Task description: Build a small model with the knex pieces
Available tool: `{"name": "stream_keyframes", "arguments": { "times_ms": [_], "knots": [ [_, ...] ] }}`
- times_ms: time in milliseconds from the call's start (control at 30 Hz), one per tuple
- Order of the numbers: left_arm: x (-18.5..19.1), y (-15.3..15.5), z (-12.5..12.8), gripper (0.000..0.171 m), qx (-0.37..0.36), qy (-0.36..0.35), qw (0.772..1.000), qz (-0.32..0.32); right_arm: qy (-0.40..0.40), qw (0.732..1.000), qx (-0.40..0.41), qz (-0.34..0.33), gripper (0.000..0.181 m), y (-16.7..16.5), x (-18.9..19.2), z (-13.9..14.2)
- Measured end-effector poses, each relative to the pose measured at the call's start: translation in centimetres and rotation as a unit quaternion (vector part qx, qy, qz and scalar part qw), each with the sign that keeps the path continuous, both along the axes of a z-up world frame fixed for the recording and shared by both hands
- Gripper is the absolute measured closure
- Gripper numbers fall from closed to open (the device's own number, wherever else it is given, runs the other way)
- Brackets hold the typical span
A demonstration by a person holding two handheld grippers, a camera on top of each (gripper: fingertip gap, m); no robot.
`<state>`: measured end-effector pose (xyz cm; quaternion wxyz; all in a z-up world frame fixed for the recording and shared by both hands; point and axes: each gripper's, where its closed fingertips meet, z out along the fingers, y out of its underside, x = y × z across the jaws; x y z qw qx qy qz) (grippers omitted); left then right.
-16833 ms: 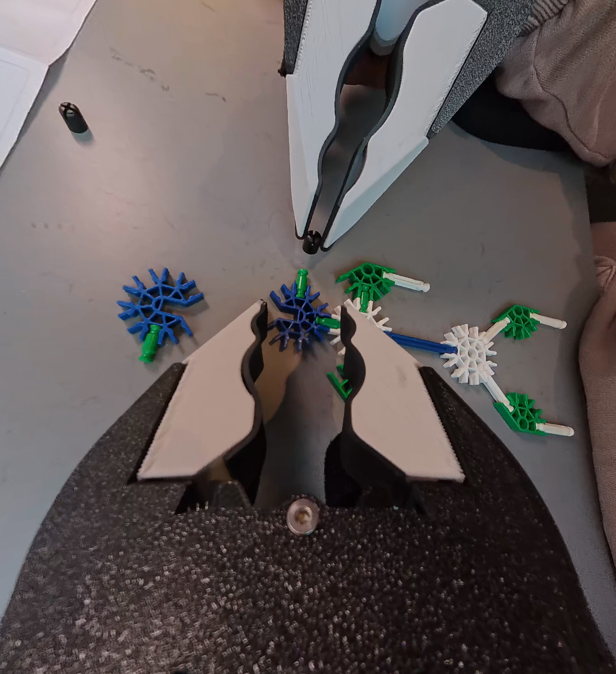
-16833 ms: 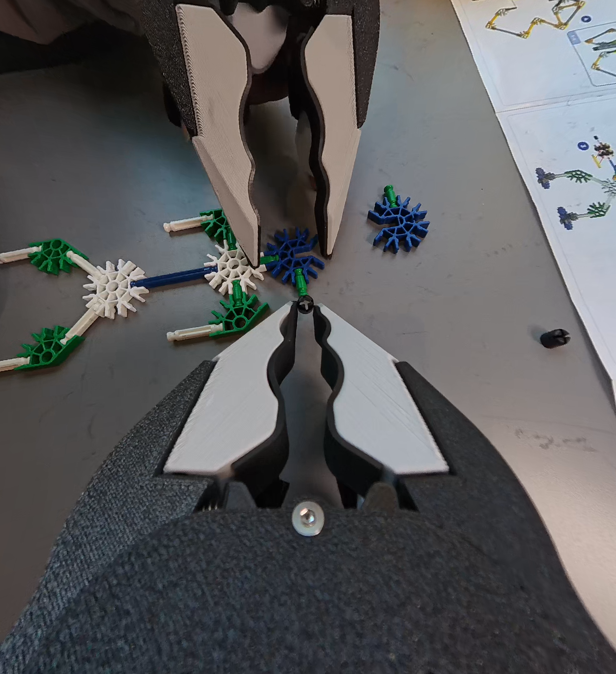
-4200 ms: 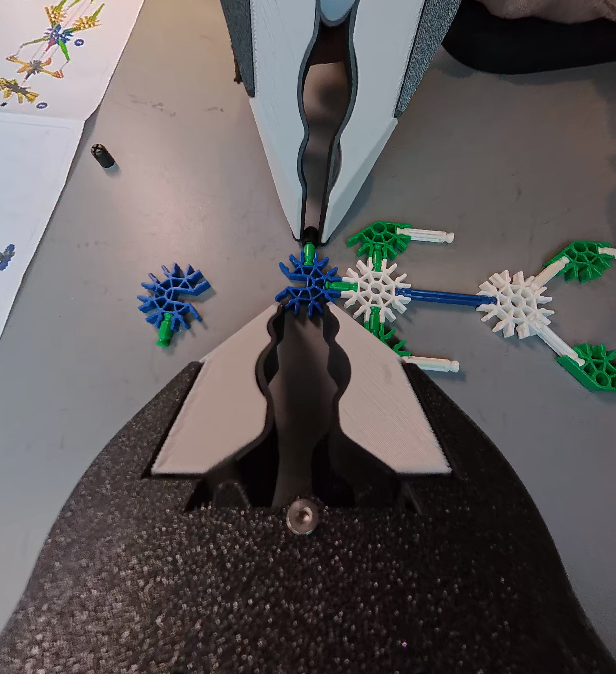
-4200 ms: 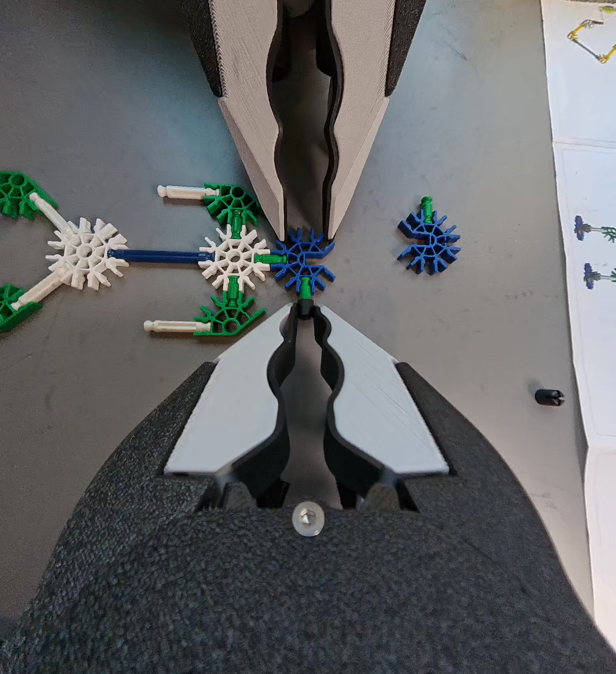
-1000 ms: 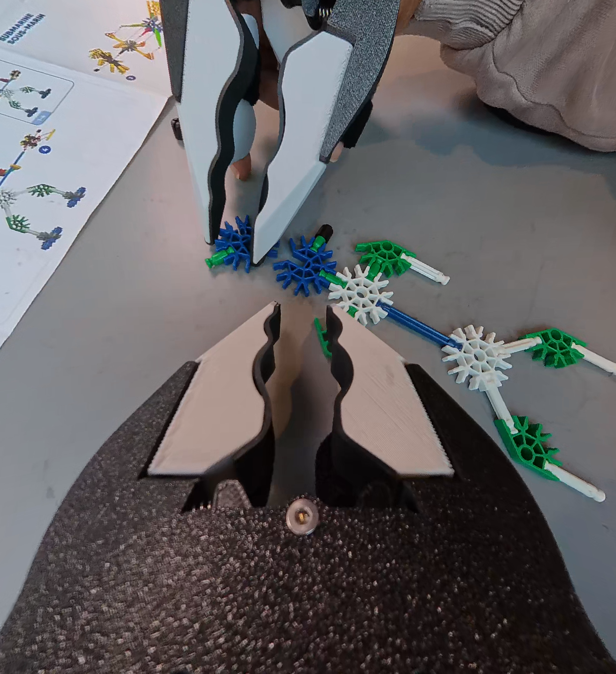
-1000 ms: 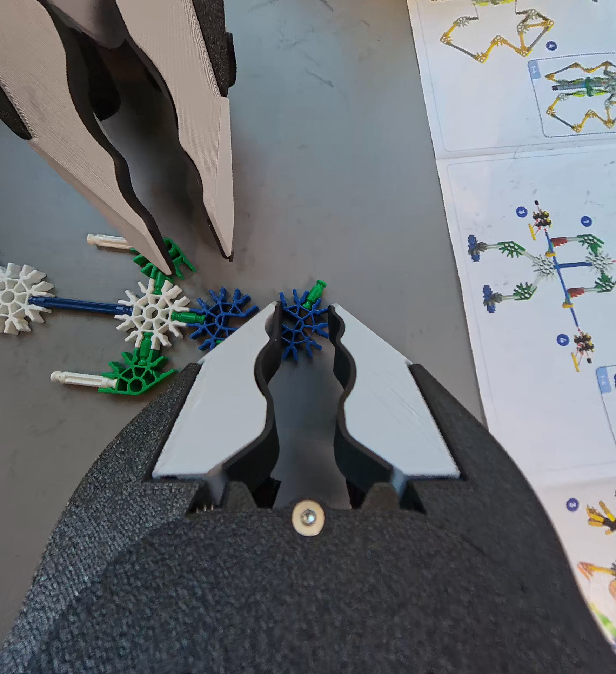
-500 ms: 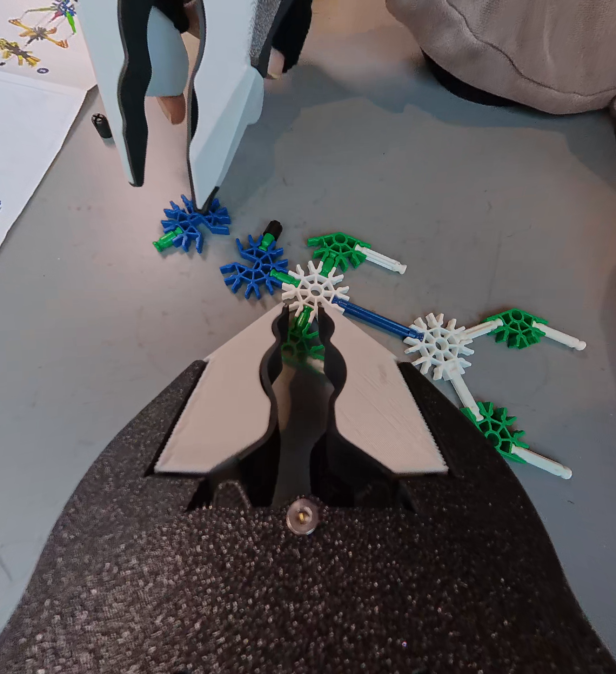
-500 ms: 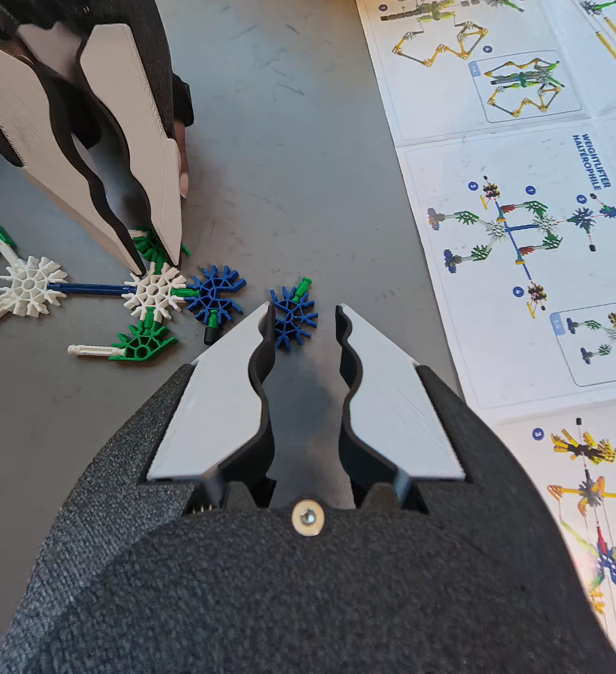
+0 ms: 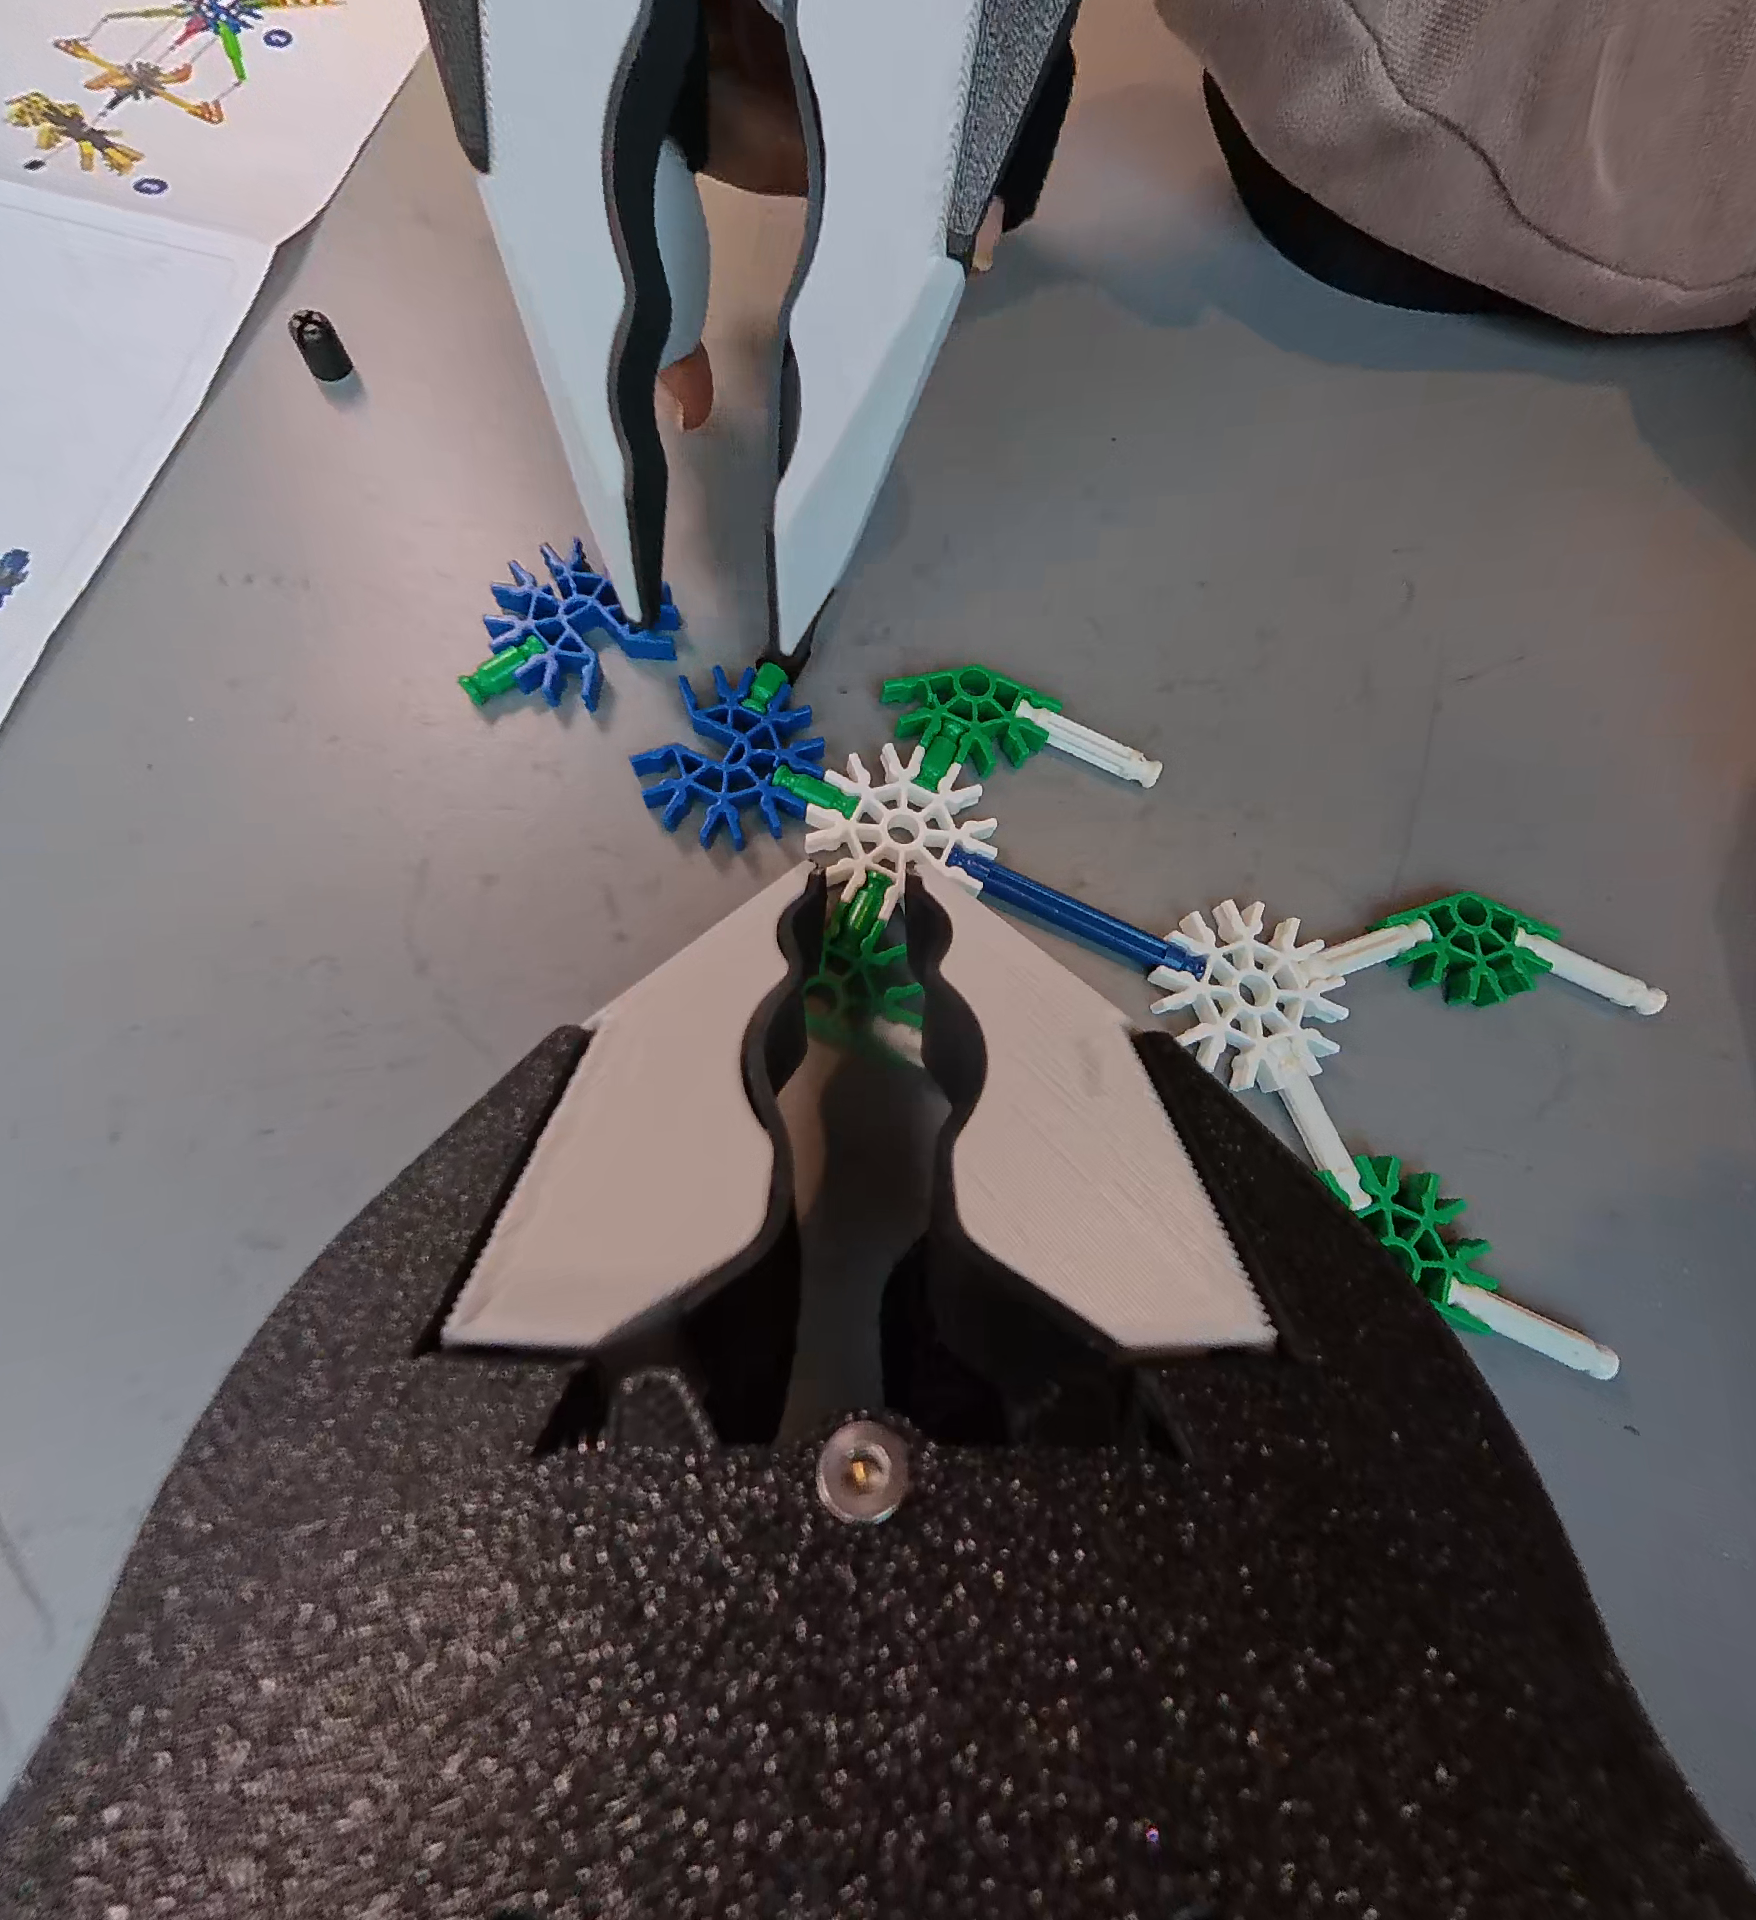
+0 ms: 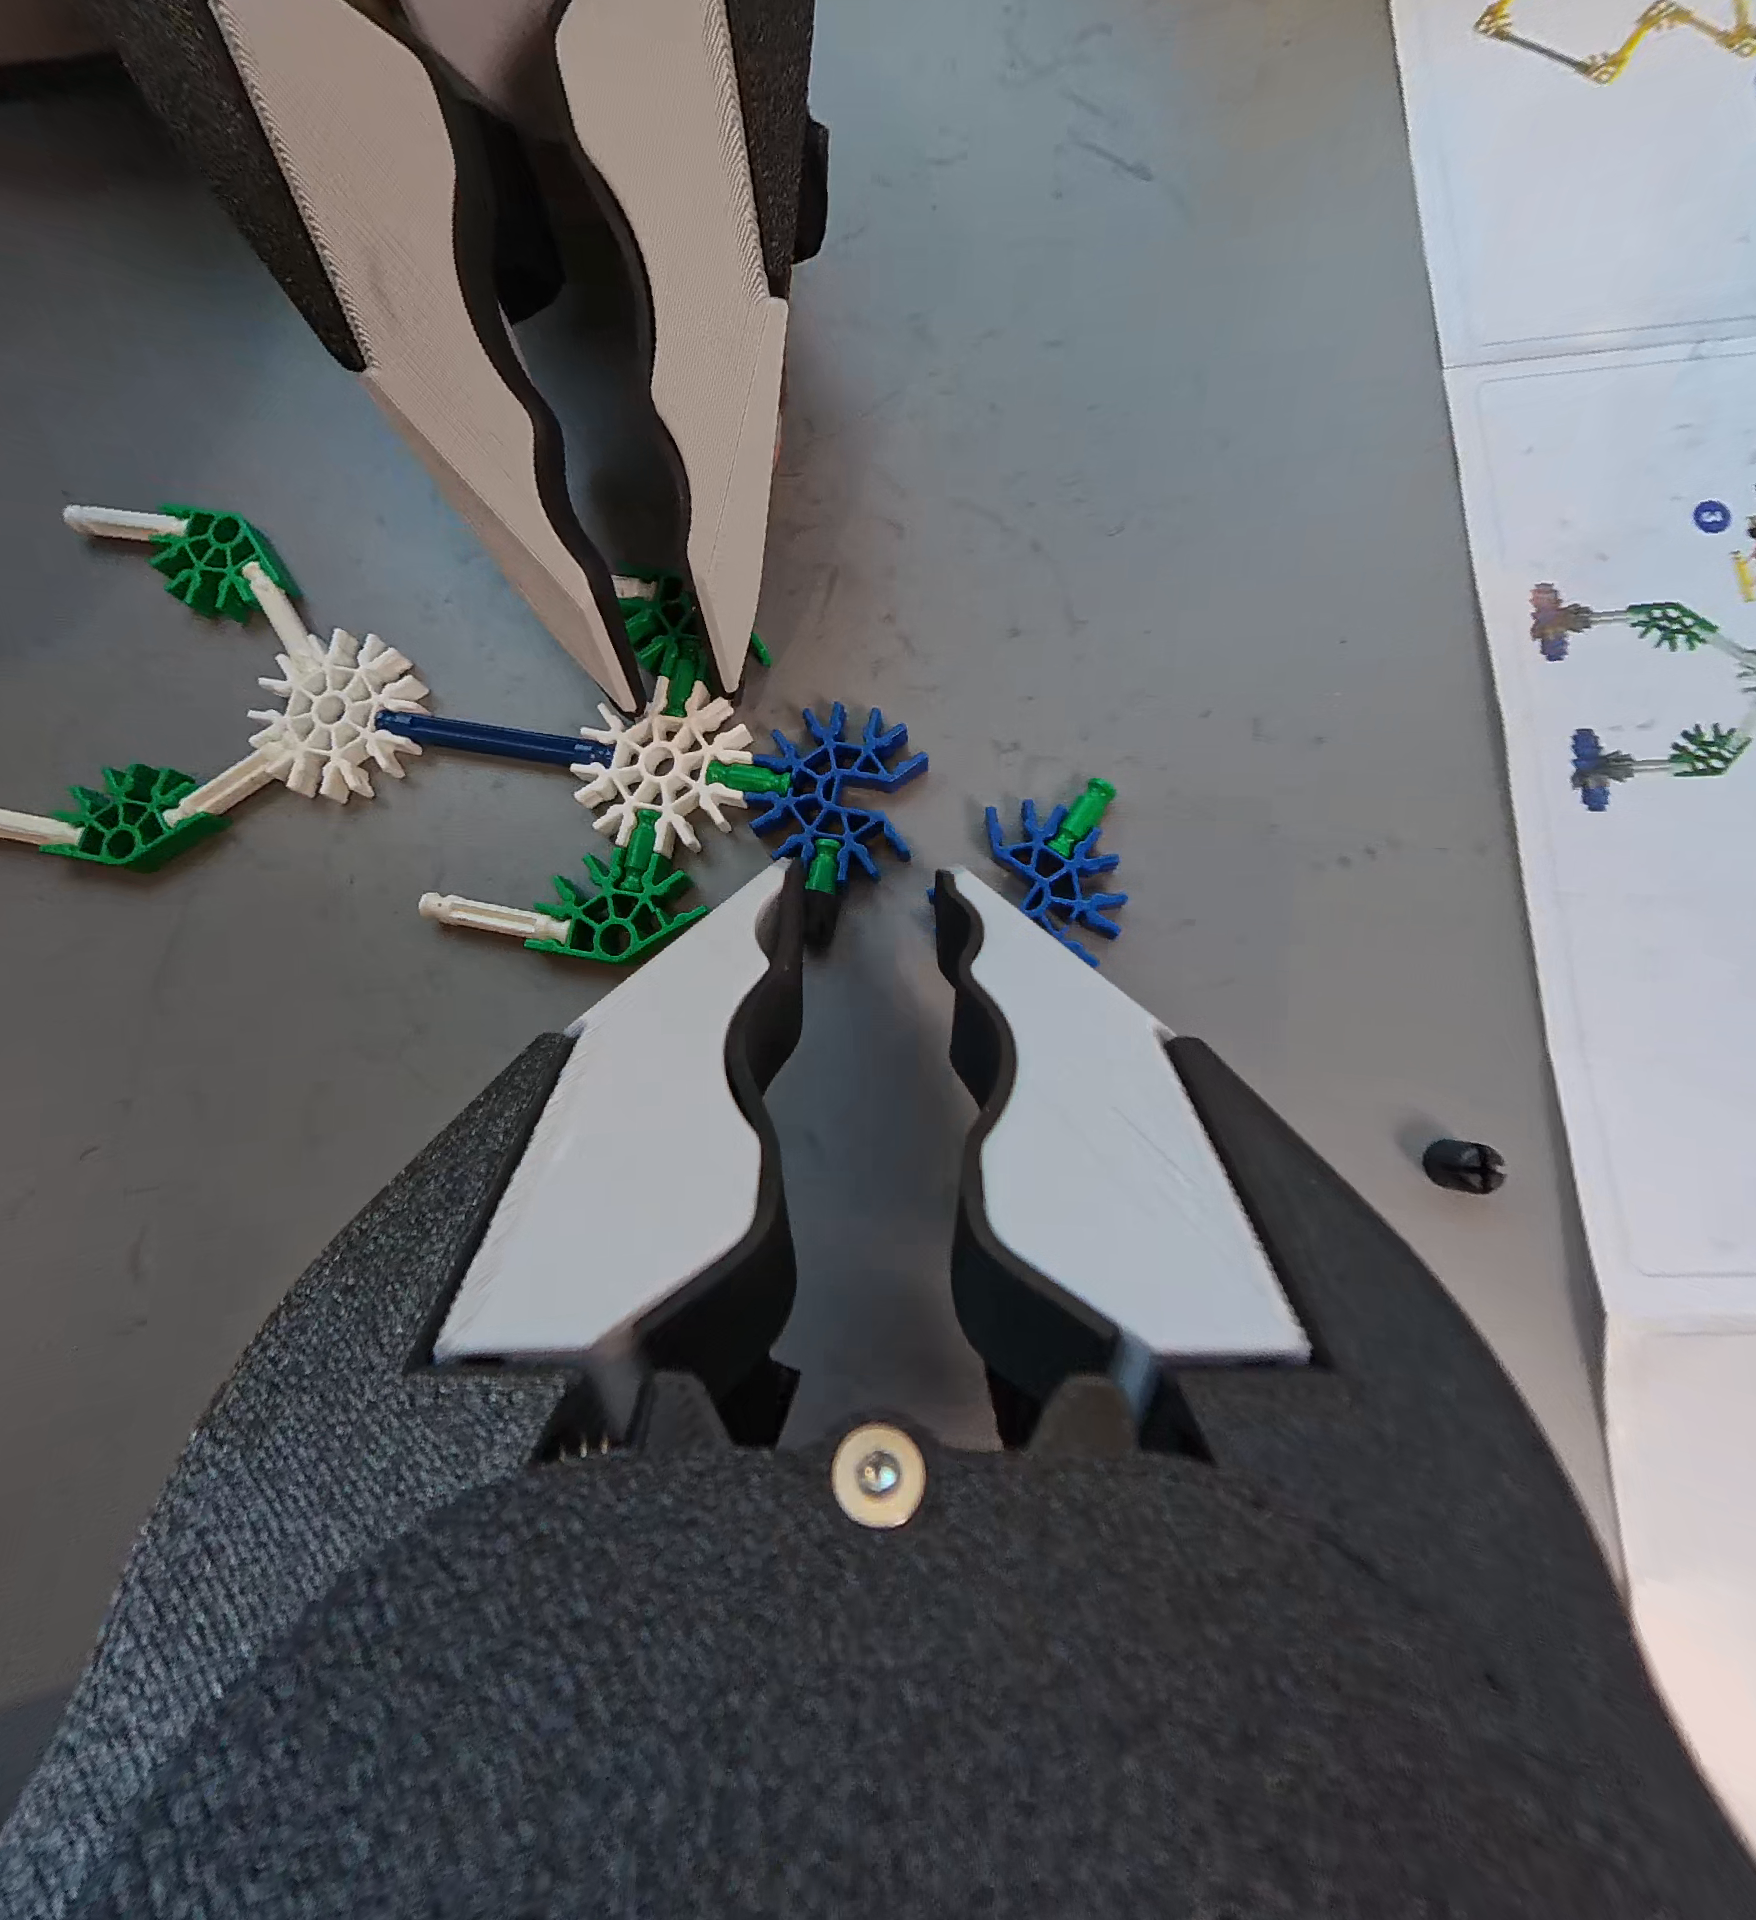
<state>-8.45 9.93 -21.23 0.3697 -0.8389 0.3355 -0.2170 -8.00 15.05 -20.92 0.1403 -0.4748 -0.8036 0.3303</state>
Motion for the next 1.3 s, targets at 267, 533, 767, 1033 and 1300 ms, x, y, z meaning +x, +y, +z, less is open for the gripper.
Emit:
{"name": "stream_keyframes", "arguments": {
  "times_ms": [267,533,767,1033,1300],
  "knots": [
    [0.0,0.0,0.0,0.158,0.001,0.000,1.000,0.001,0.004,1.000,0.009,-0.004,0.157,0.1,-0.2,-0.2],
    [-1.5,1.0,0.0,0.168,-0.022,-0.017,0.998,0.060,0.004,1.000,0.002,0.000,0.154,-0.2,-0.2,-0.2],
    [-1.7,1.0,0.0,0.168,-0.020,-0.017,0.998,0.062,0.015,0.999,0.036,-0.019,0.159,0.7,-1.0,-0.8],
    [-1.7,1.0,0.0,0.168,-0.014,-0.011,0.998,0.055,0.022,0.999,0.036,-0.016,0.156,0.5,-1.3,-0.7],
    [-1.6,0.9,0.0,0.167,-0.009,-0.007,0.999,0.051,0.028,0.998,0.049,-0.008,0.156,-0.2,-1.8,-0.9]
  ]
}}
